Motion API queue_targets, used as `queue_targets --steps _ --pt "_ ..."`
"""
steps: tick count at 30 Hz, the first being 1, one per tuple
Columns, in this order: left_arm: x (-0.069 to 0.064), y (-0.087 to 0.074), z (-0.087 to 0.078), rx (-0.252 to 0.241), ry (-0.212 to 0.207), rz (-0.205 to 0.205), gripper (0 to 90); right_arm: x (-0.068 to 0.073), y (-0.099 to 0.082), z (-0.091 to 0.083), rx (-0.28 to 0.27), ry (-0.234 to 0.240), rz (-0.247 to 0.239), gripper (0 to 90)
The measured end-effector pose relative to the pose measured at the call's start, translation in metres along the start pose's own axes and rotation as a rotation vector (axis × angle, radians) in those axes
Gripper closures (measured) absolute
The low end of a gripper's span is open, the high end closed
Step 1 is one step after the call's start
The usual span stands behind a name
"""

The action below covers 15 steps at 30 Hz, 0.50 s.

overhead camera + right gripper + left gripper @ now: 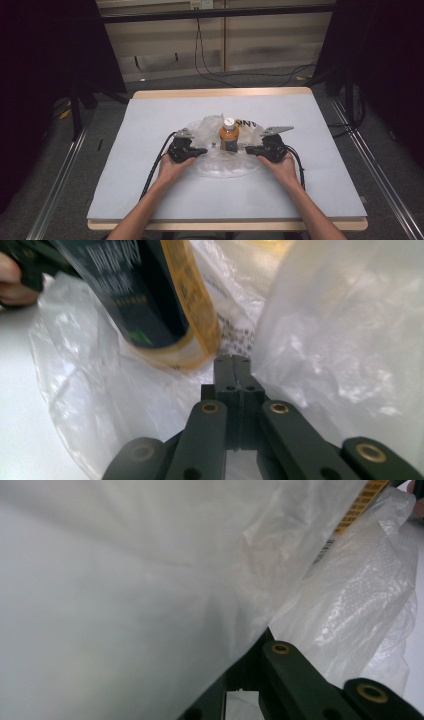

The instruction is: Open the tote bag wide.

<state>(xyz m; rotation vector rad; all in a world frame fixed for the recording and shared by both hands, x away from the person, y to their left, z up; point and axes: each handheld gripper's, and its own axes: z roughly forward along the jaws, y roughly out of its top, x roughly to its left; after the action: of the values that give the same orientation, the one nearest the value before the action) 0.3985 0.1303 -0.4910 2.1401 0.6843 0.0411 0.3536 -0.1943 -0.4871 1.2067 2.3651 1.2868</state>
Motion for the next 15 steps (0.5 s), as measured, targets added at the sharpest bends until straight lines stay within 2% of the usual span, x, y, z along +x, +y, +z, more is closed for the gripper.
queue_targets --steps 3,4,8,10,15 --pt "-0.001 -0.001 0.001 0.001 0.003 0.003 90.0 -0.002 -0.002 0.002 0.036 -0.005 0.002 90.0" --pt "-0.001 -0.001 -0.001 0.019 0.010 0.010 90.0 -0.003 -0.004 0.001 0.044 -0.006 0.003 90.0" --pt "0.000 -0.004 -0.009 0.032 0.027 0.009 90.0 -0.004 -0.005 -0.001 0.048 -0.007 0.003 90.0" --pt "0.002 -0.007 -0.010 0.015 0.026 -0.004 90.0 -0.004 -0.006 -0.001 0.046 -0.019 -0.004 90.0" --pt "-0.002 -0.008 -0.016 0.051 0.037 0.028 90.0 -0.002 -0.007 -0.006 0.068 -0.037 -0.014 90.0"
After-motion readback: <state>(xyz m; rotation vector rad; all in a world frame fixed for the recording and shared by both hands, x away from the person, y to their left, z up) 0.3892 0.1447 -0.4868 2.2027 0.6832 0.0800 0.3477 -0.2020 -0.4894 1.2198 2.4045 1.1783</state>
